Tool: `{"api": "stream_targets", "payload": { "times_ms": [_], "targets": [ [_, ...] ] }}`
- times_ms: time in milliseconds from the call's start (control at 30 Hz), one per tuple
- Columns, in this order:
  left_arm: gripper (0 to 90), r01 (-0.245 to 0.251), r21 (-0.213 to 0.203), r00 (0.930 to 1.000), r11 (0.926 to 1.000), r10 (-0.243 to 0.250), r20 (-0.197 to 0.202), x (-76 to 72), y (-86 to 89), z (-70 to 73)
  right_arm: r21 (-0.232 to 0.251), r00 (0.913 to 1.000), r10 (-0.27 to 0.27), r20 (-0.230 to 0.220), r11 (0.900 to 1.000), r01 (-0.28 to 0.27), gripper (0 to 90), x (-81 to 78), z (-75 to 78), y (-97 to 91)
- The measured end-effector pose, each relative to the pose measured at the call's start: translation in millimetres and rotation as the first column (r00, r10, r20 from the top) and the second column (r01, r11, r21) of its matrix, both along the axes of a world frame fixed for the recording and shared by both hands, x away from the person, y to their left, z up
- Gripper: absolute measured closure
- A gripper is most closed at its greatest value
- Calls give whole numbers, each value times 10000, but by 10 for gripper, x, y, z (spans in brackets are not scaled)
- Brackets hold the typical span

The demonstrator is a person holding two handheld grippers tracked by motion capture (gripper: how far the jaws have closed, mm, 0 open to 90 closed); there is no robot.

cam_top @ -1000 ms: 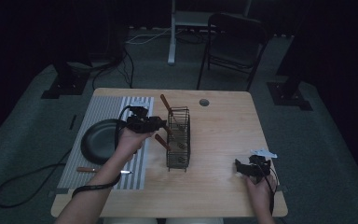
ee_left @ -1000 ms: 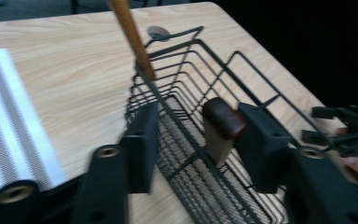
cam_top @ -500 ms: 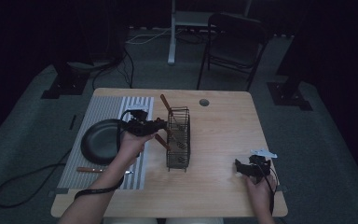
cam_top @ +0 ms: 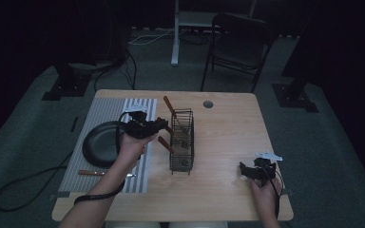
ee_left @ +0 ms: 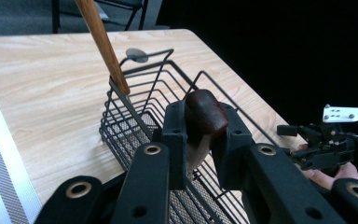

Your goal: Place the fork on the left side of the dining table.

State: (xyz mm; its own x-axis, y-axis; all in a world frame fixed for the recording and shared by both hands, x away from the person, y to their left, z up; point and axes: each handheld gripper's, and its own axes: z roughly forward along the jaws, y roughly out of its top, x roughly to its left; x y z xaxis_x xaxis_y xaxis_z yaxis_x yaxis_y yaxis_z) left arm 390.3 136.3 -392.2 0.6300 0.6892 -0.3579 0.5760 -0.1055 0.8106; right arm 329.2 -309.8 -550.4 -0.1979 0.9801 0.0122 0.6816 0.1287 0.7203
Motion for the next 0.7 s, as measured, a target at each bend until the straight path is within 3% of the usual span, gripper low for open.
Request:
{"api": "stream_targets", "payload": {
  "times_ms": [267,433,700],
  "targets": [
    [770,47,-138,9993,9999,-41,369,-82,67,209,-11,10000,9,2,10000,-9,120,0,0,-1],
    [771,61,-6,9975,10000,-61,698,-157,101,385,-13,10000,10,6,10000,-10,120,0,0,-1],
    [771,-60,-451,9921,9990,116,1249,-225,258,682,-20,10000,16,0,10000,-16,120,0,1,-2]
  ]
}}
